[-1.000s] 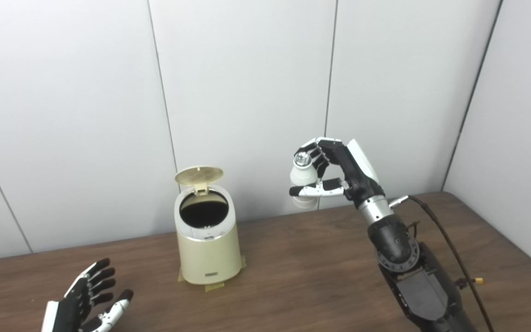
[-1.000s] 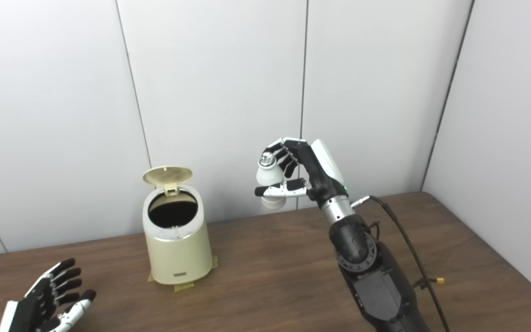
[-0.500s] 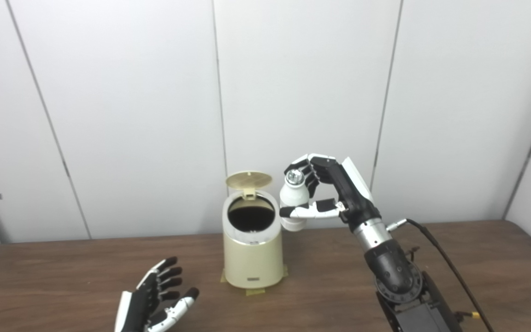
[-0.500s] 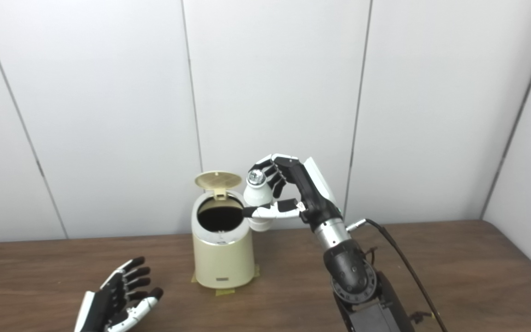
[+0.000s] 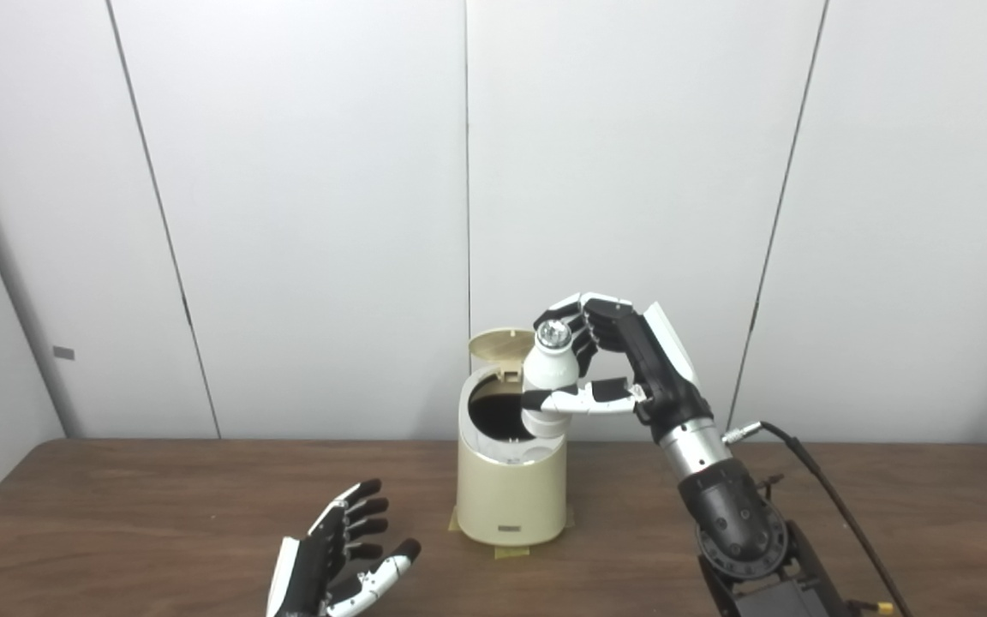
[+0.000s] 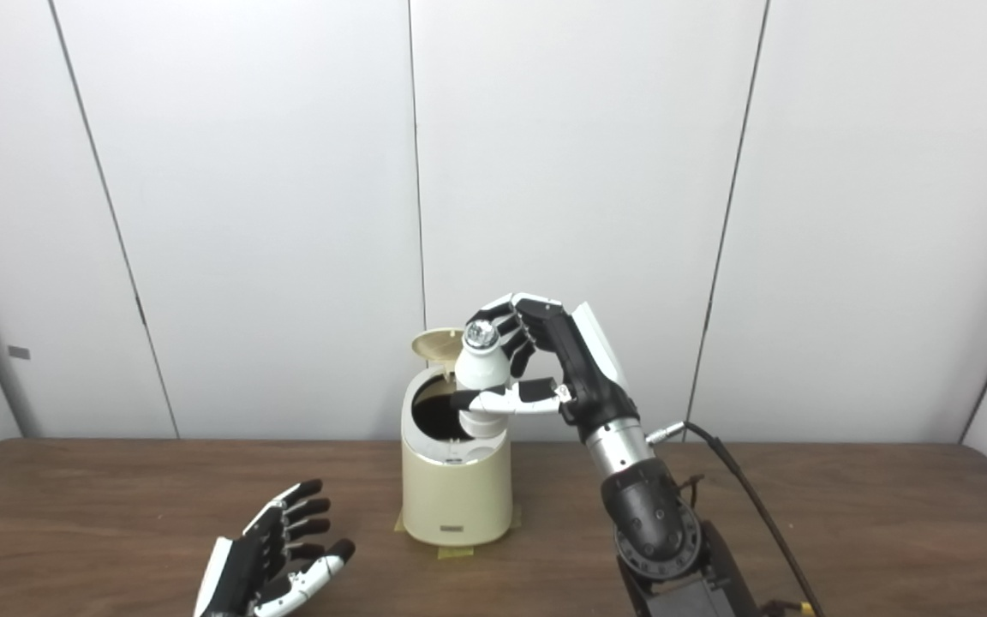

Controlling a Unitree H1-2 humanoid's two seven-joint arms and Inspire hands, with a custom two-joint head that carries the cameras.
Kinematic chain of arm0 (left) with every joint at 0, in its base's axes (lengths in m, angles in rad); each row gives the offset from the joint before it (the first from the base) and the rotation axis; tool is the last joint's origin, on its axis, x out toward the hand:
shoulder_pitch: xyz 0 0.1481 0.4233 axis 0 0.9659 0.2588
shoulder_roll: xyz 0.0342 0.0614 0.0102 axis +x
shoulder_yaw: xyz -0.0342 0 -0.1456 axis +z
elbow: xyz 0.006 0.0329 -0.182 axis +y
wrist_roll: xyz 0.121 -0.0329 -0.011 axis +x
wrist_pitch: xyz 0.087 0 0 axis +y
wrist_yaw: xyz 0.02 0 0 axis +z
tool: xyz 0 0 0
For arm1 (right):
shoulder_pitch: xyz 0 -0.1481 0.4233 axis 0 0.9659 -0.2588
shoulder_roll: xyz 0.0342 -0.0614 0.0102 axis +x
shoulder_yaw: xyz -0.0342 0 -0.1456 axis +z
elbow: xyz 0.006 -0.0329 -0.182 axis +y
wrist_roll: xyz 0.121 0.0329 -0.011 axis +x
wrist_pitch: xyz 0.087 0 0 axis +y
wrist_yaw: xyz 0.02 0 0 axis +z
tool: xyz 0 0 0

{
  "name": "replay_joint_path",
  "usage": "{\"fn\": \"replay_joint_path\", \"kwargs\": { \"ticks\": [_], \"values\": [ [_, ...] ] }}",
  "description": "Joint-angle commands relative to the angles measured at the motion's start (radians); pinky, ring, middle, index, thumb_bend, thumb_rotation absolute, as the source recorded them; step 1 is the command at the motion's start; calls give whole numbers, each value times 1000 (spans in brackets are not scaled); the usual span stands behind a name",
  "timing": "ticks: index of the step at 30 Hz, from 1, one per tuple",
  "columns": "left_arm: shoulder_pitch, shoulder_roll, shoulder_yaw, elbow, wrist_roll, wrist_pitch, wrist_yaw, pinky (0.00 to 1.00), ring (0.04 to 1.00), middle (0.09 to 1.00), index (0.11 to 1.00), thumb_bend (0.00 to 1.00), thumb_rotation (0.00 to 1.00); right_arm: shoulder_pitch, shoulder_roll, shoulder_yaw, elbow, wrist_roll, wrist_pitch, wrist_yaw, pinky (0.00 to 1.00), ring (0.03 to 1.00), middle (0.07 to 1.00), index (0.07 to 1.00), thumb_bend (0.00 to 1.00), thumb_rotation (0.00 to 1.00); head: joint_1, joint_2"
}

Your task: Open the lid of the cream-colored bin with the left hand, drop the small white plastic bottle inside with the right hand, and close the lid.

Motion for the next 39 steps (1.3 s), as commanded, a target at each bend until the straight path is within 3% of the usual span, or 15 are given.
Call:
{"fn": "replay_joint_path", "kwargs": {
  "ticks": [1, 9, 12, 16, 39],
  "values": [
    [-38, -4, -4, -6, 6, -38, 13, 654, 753, 796, 854, 678, 191, -76, 0, -3, -12, -2, -31, -8, 290, 365, 475, 554, 509, 0, 3, 0],
    [-35, -9, -6, -12, 2, -31, 8, 666, 757, 797, 860, 680, 194, -97, -1, 10, 40, 7, -43, 13, 300, 371, 477, 554, 508, 0, 5, 6],
    [-33, -11, -9, -16, 7, -23, 8, 665, 763, 800, 858, 679, 194, -115, 0, 19, 108, 1, -123, -7, 295, 368, 476, 556, 508, 0, 9, 9],
    [-32, -17, -13, -24, 9, -16, 10, 649, 752, 795, 853, 677, 186, -141, 11, 27, 180, -33, -163, -48, 294, 369, 476, 555, 509, 0, 14, 14],
    [-25, -34, -24, -54, 35, 12, 22, 659, 759, 792, 845, 672, 184, -214, 45, 46, 406, -50, -253, -110, 290, 367, 482, 554, 508, 0, 40, 30]
  ]
}}
